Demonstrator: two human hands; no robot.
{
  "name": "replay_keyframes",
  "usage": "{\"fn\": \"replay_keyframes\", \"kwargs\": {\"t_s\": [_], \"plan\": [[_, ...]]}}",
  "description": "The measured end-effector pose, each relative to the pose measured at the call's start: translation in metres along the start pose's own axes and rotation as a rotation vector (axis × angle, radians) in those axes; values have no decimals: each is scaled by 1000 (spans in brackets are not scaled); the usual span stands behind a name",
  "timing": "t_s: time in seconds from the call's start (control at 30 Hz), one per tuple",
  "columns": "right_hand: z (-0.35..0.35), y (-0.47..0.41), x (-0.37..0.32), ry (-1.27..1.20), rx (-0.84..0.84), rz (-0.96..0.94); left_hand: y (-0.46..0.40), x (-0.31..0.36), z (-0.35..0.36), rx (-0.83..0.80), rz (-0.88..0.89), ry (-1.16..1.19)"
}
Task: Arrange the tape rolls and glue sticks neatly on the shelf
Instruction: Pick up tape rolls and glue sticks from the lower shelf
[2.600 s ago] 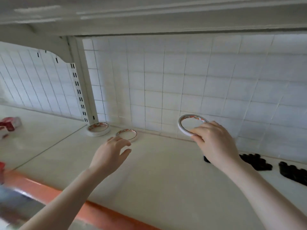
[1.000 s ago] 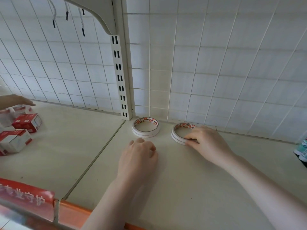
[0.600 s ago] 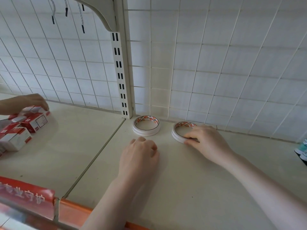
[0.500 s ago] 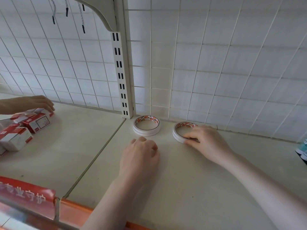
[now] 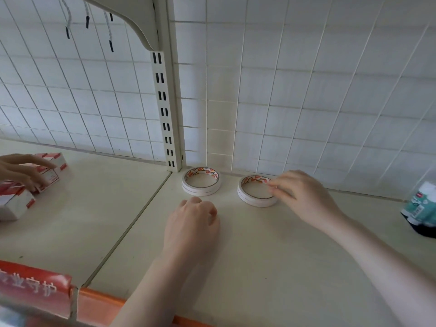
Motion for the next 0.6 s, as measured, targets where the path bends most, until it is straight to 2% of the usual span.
{"fn": "replay_keyframes", "kwargs": {"t_s": [0.2, 0.37, 0.6], "plan": [[-48, 45, 39, 228, 29, 114, 3, 14, 4, -36, 52, 30], [-74, 116, 62, 310, 63, 225, 16, 42, 9, -96, 150, 44], [-129, 219, 109, 426, 171, 414, 51, 119, 23, -42, 209, -30]]}}
Point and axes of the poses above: each hand's wrist, its own y-axis away from the middle knuckle, its own z-axis out of the palm, x = y × z, the point moved 7 cm from there along -y, towards the middle knuckle, and after that the axes turned 4 degrees about y, right-handed, at the moved point
